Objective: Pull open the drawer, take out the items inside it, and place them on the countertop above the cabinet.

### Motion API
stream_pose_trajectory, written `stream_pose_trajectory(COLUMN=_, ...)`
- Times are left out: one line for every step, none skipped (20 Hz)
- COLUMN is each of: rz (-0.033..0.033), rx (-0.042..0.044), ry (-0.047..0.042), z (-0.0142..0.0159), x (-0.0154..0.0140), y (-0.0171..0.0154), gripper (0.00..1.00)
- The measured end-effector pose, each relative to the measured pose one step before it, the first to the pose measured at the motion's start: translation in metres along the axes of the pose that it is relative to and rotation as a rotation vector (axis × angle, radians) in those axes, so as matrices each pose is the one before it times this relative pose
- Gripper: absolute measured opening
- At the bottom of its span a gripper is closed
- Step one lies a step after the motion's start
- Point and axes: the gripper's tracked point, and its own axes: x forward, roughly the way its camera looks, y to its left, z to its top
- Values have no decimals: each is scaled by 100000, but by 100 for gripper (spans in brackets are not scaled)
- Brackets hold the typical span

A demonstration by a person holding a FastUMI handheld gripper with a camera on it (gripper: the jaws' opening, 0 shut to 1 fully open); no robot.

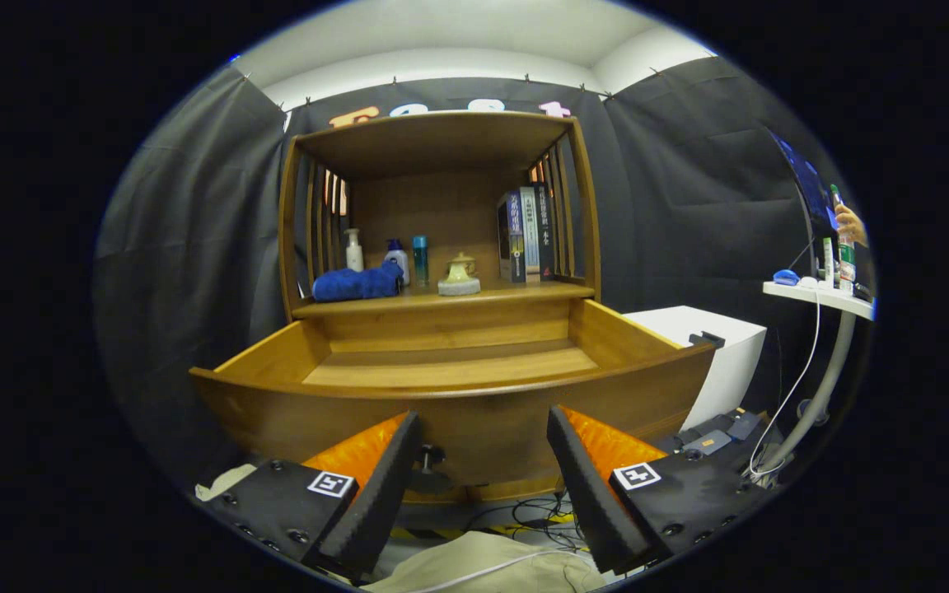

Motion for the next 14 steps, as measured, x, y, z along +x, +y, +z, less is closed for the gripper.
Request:
stream_pose_trajectory(rz=68, rx=427, ry=371, z=-378, x=218, y=-13, gripper=98)
stream_pose_trajectory(rz=-198, rx=569, ry=95, z=-195, x=255, y=-137, gripper=98)
stream_pose_trajectory(rz=-142, rx=529, ry=663, z=-378, x=268, y=-154, gripper=98)
stream_pose_trajectory(rz=-277, rx=727, ry=349, z=-228, x=380, y=-114, gripper=98)
stream_pose_trajectory(rz=-381, rx=975, ry=367, z=-182, x=256, y=-262, gripper=98)
stream_pose_trajectory(rz=244, rx=978, ry=529, z=-116, x=408, y=-73, gripper=98)
stream_pose_trajectory(rz=177, rx=795, ry=390, z=-53, x=333, y=-137, gripper=99)
stream_pose_trajectory(rz=409, rx=803, ry=328, z=37, x=202, y=-75, gripper=99)
stream_pose_trajectory(rz=376, rx=430, ry=170, z=-20, x=237, y=34, gripper=99)
stream_pose_trajectory(rz=1491, rx=-258, ry=536, z=-143, x=83, y=275, gripper=99)
stream_pose_trajectory(rz=882, rx=-778, ry=-257, z=-100, x=251, y=166, gripper=99)
stream_pose_trajectory(rz=1209, rx=-412, ry=241, z=-261, x=124, y=284, gripper=98)
stream_pose_trajectory(rz=837, rx=-25, ry=615, z=-146, x=165, y=295, gripper=98)
stream_pose_trajectory(rz=85, rx=155, ry=-1203, z=216, x=7, y=-63, gripper=99)
